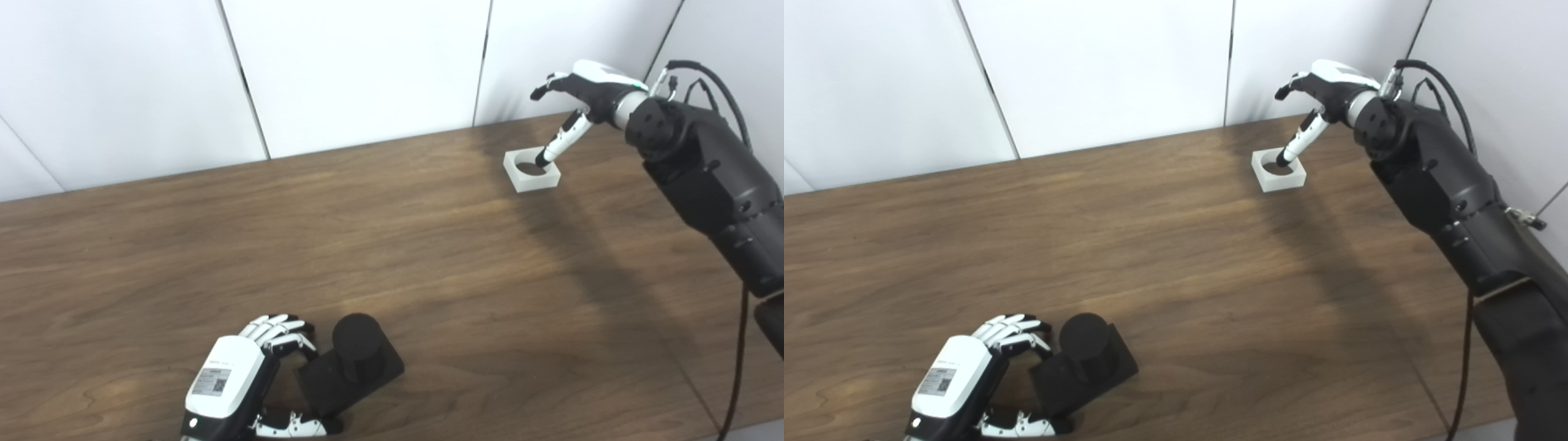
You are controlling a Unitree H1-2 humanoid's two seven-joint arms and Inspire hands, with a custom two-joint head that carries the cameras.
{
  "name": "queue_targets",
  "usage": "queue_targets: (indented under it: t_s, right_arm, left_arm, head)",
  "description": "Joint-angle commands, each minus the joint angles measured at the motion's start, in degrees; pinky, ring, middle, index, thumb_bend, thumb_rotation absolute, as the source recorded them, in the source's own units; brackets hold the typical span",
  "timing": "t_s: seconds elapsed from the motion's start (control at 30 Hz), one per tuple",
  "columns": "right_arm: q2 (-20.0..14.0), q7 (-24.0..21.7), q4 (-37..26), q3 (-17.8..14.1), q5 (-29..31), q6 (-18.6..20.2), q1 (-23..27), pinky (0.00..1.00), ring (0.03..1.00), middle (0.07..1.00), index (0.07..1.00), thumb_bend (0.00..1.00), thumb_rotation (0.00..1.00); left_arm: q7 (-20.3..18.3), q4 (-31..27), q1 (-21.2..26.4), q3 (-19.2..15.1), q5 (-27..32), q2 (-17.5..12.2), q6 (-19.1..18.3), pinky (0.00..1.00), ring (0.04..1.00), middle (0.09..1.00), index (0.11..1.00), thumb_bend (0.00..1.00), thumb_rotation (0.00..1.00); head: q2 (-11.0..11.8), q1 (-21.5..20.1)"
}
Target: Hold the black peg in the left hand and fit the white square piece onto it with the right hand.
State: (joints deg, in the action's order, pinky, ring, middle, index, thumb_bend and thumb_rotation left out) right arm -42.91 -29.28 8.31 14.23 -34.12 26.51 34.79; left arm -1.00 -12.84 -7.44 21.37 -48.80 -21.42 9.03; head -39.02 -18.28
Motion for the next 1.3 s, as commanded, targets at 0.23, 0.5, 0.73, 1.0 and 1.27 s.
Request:
queue_targets:
  t_s: [0.23,0.5,0.73,1.0,1.27]
  right_arm:
    - [-1.9,-3.9,2.7,2.8,-3.3,-0.2,6.9,1.00,1.000,0.988,0.848,1.00,0.19]
    - [-1.8,-10.4,4.7,6.9,-6.1,0.2,9.9,1.00,1.000,1.000,0.848,1.00,0.20]
    - [-0.2,-9.5,6.2,7.5,-7.8,-0.3,10.2,1.00,1.000,1.000,0.853,1.00,0.19]
    - [0.7,-9.2,8.0,8.9,-9.4,-1.6,10.3,1.00,1.000,1.000,0.870,1.00,0.23]
    - [1.8,-7.7,9.9,9.7,-10.7,-2.7,10.3,1.00,1.000,1.000,0.869,1.00,0.22]
  left_arm:
    - [-4.9,1.4,-1.9,0.1,-2.2,-1.8,-2.9,0.86,0.835,0.771,0.490,0.51,0.05]
    - [-5.1,1.2,-2.1,-0.2,-2.2,-1.4,-2.9,0.86,0.834,0.768,0.490,0.51,0.05]
    - [-5.7,0.8,-2.2,-0.3,-2.3,-1.2,-3.2,0.86,0.834,0.768,0.490,0.51,0.05]
    - [-5.1,0.8,-2.4,-0.4,-2.4,-1.1,-2.9,0.86,0.828,0.763,0.490,0.51,0.05]
    - [-5.8,0.4,-2.4,-0.3,-2.6,-1.1,-3.3,0.85,0.828,0.762,0.489,0.51,0.05]
  head:
    - [-0.2,0.4]
    - [-0.2,0.6]
    - [-0.3,0.9]
    - [-0.4,1.1]
    - [-0.5,1.2]
